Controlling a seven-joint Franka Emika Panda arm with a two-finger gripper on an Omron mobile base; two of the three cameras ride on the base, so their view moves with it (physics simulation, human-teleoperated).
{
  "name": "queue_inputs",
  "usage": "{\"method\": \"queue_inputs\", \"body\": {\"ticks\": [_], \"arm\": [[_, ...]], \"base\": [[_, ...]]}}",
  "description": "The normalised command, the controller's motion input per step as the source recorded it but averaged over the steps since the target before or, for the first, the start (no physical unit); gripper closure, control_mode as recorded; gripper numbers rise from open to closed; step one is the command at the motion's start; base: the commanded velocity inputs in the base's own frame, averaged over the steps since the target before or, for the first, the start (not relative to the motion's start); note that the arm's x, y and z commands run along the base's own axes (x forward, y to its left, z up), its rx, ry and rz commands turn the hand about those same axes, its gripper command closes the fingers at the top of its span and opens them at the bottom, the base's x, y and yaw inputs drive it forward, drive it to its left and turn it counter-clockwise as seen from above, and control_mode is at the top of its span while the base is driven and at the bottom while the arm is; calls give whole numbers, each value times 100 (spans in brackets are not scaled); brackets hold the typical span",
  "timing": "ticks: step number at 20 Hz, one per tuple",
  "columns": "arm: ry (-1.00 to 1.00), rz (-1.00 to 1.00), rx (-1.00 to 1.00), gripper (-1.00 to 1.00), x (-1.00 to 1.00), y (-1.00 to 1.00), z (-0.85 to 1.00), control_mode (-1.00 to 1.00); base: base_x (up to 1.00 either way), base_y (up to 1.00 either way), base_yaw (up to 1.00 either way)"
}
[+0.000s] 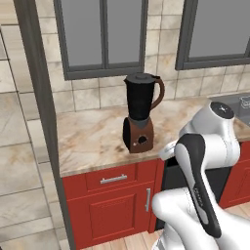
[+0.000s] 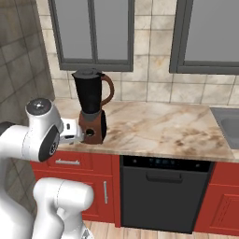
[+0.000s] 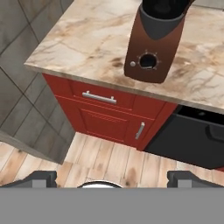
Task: Grab the lemon wedge and garlic from the fridge, place them in the blender, close the lid, and turn on the blender to create a marinade.
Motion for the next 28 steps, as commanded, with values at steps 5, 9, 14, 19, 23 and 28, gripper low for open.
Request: {"method": "queue_inputs", "body": {"ticks": [5,9,14,19,23,28], "arm": [[0,0,0,-100,0,27,0,-100],[0,0,0,-100,0,20,-6,-100],[0,-2,0,-100,7,3,-32,-100],[0,-9,0,-100,30,0,-18,-100],[0,-8,0,-100,24,0,-14,-100],[0,-9,0,-100,14,0,-27,-100]], "base": [[0,0,0],[0,0,0],[0,0,0],[0,0,0],[0,0,0],[0,0,0]]}}
